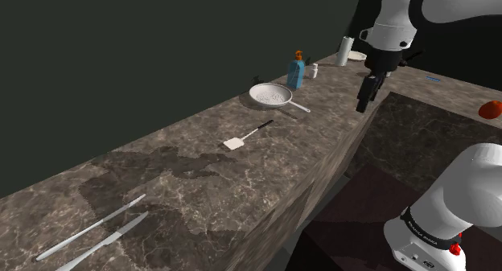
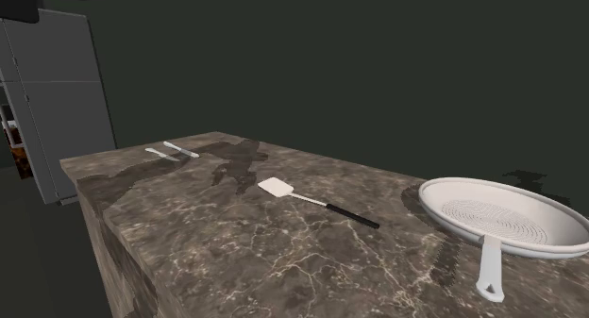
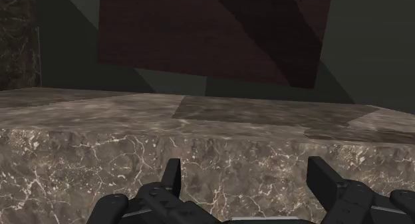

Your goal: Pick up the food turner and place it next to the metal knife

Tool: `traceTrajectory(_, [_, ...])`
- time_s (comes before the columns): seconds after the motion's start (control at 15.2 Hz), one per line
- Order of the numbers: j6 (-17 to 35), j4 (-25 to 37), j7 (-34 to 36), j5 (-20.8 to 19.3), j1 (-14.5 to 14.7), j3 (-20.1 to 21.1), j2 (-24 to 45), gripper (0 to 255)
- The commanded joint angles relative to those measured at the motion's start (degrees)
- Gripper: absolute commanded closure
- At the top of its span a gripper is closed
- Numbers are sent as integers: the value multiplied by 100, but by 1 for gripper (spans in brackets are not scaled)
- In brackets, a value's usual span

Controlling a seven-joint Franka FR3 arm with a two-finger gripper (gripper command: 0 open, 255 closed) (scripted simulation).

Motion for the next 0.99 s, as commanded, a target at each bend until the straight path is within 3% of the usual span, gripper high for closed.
traceTrajectory(0.0, [0,0,0,0,0,0,0,0])
traceTrajectory(0.46, [1138,257,-1655,-417,286,-446,1379,0])
traceTrajectory(0.92, [2056,912,-3189,-574,570,-685,2896,0])
